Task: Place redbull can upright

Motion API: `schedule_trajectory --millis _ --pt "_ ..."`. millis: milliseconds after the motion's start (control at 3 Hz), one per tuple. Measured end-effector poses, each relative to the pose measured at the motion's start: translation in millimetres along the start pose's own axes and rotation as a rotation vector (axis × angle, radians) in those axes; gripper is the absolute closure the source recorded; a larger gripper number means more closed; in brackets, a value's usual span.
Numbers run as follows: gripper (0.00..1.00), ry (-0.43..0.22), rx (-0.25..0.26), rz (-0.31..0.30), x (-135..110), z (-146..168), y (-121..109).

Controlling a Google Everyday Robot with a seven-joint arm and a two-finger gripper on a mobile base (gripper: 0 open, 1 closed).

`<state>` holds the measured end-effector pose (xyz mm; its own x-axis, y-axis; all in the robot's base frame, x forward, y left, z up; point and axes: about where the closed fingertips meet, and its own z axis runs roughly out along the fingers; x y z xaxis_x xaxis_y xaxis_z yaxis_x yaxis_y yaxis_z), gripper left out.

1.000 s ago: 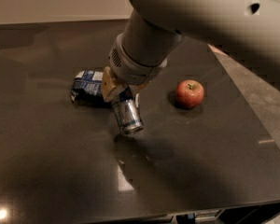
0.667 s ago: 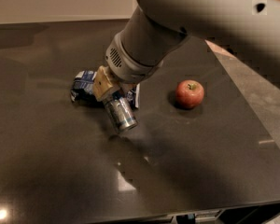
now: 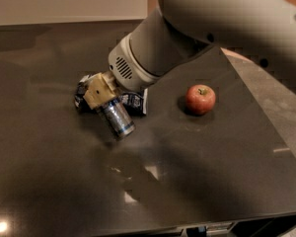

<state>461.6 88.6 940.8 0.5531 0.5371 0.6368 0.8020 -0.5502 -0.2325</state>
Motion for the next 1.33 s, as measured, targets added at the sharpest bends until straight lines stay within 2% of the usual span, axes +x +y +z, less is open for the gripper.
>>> schedule_trajectory --millis 333,667,1000,1333 --pt "1.0 0.001 -0.001 -0.086 1 -1 -3" --pt "1.0 0.0 -0.003 -0.065 1 -2 -4" --pt "1.0 0.038 0.033 -0.102 -2 -1 -9" --pt "1.0 0.113 0.106 -0.149 -12 -1 -17"
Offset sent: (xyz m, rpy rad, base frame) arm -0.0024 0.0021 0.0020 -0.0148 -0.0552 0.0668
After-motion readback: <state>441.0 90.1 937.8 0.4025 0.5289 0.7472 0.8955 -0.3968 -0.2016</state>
